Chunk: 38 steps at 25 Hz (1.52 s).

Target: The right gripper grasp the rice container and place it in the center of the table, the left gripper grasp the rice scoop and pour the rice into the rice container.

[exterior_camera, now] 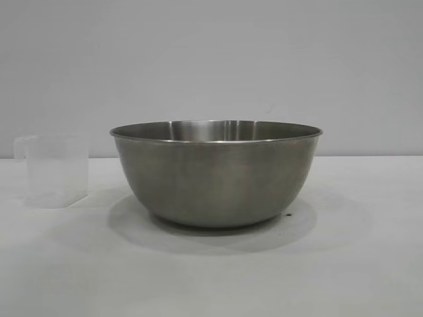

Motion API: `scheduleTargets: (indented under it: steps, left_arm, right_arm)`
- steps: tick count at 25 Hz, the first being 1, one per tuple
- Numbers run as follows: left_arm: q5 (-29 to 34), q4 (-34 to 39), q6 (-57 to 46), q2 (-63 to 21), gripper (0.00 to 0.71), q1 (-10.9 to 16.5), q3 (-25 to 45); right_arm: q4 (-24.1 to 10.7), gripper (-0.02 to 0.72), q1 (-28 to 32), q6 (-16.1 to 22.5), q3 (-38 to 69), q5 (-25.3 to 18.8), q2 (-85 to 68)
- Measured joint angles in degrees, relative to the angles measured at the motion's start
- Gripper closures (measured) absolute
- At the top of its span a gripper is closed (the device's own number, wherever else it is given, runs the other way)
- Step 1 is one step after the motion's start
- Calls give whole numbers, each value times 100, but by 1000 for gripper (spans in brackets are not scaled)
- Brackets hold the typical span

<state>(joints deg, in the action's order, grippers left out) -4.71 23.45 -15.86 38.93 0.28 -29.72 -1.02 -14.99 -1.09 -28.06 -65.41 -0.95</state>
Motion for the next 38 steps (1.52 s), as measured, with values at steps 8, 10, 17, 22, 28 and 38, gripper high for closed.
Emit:
scheduleTargets:
  steps: [8, 10, 17, 22, 28, 38]
  left_arm:
    - [3277, -342, -35, -1916, 542, -584, -131]
    - [3951, -787, 591, -2327, 514, -584, -205]
    - [6125, -1771, 1665, -3205, 514, -584, -884]
    - [7425, -2008, 1726, -3448, 514, -584, -1117]
    - [7751, -2102, 1693, -3939, 514, -584, -826]
    - [7192, -2263, 1498, -4002, 514, -584, 28]
  right_arm:
    - [0, 364, 0, 12, 0, 0, 0]
    - [0, 364, 0, 12, 0, 0, 0]
    - [0, 364, 0, 22, 0, 0, 0]
    - [0, 364, 0, 22, 0, 0, 0]
    - [0, 364, 0, 22, 0, 0, 0]
    - [0, 364, 0, 22, 0, 0, 0]
